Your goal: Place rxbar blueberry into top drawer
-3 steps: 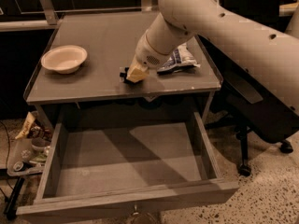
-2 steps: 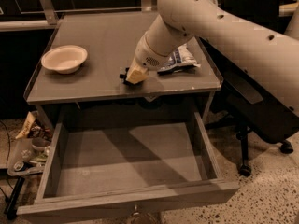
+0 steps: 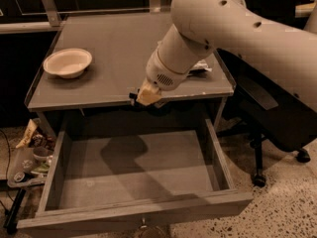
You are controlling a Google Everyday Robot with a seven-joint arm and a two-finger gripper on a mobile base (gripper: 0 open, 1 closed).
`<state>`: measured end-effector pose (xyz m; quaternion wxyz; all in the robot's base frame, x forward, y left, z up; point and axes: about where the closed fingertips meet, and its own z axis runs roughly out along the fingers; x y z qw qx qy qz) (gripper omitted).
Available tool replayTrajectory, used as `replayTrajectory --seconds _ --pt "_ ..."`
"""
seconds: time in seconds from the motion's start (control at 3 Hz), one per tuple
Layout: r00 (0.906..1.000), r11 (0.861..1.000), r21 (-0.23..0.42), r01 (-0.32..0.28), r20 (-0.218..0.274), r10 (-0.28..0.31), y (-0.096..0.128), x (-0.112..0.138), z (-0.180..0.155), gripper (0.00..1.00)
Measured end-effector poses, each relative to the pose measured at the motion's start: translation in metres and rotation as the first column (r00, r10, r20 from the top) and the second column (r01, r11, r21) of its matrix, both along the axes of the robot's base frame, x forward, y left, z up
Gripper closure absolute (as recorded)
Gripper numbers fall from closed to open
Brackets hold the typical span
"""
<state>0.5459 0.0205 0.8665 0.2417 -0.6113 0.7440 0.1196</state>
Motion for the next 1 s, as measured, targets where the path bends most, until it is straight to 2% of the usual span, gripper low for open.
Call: replayTrajectory --seconds 0.33,0.67,1.0 --pt "0.9888 0.992 -0.045 0.116 -0.089 -0.12 -0.016 -0.071 -0.019 1.0" --pt "0.989 0.992 -0.044 0.116 -0.088 -0.119 -0.015 -0.071 -0.018 1.0" --pt "0.9877 0.992 -0.037 0.12 -0.096 -0.123 -0.011 -0.067 -0.046 1.0"
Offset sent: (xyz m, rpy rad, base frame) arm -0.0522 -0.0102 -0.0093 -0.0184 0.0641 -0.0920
